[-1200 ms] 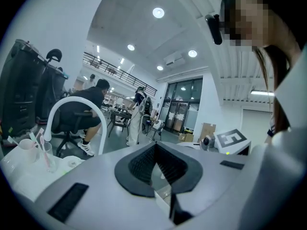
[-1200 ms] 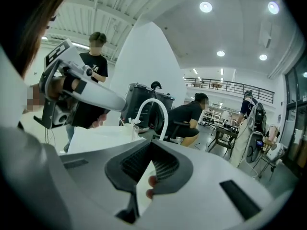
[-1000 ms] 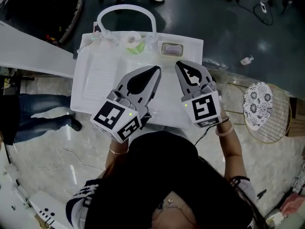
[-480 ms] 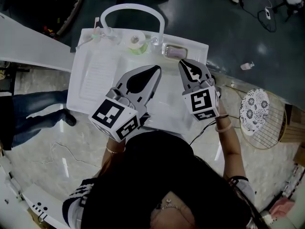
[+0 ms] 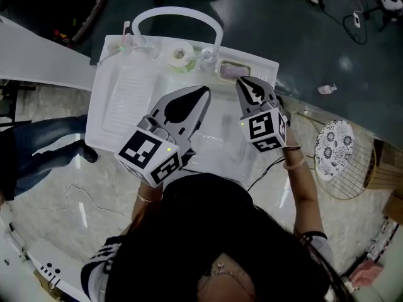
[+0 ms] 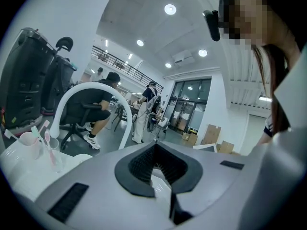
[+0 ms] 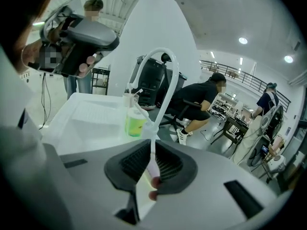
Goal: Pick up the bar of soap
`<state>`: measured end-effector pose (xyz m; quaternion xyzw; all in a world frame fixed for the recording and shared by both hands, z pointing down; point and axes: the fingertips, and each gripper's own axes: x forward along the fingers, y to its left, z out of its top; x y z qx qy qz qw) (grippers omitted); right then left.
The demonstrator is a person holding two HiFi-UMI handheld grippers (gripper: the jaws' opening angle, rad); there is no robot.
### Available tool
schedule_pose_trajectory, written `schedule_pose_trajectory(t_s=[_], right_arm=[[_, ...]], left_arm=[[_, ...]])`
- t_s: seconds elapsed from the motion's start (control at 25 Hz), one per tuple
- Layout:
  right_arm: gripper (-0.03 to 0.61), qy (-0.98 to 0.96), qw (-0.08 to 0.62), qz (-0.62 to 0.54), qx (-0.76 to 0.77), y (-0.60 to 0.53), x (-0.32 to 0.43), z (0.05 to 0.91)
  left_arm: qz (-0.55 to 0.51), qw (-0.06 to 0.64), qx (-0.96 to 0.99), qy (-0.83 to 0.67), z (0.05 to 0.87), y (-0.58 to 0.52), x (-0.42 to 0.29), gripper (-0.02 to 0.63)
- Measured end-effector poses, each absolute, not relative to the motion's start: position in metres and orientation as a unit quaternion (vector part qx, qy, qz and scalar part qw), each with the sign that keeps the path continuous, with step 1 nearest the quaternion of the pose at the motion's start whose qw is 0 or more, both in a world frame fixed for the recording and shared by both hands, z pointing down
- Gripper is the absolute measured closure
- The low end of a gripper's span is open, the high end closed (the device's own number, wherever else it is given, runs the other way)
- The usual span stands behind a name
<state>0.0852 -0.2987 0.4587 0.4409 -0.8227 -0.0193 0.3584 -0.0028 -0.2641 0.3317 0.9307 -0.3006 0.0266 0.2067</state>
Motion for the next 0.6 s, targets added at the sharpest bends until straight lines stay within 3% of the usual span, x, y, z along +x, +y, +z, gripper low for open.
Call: schedule_pose_trajectory(t_s=[0.6], right_arm=[[0.523,-0.805,0.443,-0.021,0.393,-0.319,0.092,0.515]], left_arm=[[0.032,0.235,0.923,-0.302,0.351,-0.282,-0.006,0.607]])
